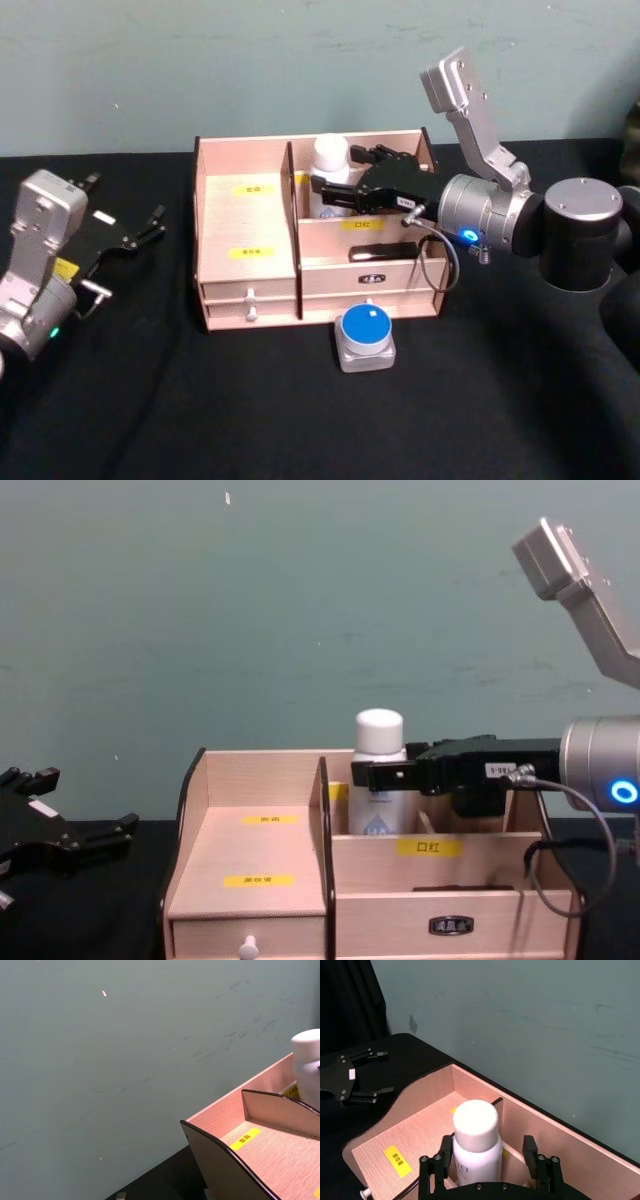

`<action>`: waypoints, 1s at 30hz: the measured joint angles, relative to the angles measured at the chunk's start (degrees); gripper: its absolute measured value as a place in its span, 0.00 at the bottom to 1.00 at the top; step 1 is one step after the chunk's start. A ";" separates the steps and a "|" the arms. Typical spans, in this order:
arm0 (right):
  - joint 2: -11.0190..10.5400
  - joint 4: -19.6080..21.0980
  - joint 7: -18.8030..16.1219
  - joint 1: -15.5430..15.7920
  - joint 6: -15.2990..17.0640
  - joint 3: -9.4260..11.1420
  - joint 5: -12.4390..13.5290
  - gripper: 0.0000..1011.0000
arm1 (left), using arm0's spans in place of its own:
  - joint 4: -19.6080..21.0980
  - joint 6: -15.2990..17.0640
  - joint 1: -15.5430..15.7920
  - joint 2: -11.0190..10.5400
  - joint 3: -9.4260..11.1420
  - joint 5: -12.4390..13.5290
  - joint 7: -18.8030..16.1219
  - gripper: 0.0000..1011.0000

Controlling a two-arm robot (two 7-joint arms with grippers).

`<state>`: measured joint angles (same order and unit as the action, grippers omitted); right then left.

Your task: Pick up the facial cleanser and watermelon frost from the table and place them into the tiered storage box.

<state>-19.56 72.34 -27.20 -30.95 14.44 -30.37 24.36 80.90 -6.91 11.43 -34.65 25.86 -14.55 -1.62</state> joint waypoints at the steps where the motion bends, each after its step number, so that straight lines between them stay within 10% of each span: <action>1: 0.00 0.00 -0.02 0.02 -0.09 0.03 0.01 0.89 | 0.00 0.00 0.00 0.00 0.00 0.00 0.00 0.99; 13: -4.02 10.11 1.21 2.90 5.05 0.65 -0.32 0.99 | 0.00 0.00 0.00 0.00 0.00 0.00 0.00 0.99; 23: -13.45 30.64 2.69 11.50 16.68 3.86 4.50 0.99 | 0.00 0.00 0.00 0.00 0.00 0.00 0.00 0.99; 30: -17.76 38.57 4.44 17.98 18.57 5.80 7.06 0.99 | 0.00 0.00 0.00 0.00 0.00 0.00 0.00 0.99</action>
<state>-37.32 110.90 -22.76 -12.97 33.02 -24.58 31.42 80.90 -6.91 11.43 -34.65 25.86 -14.55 -1.62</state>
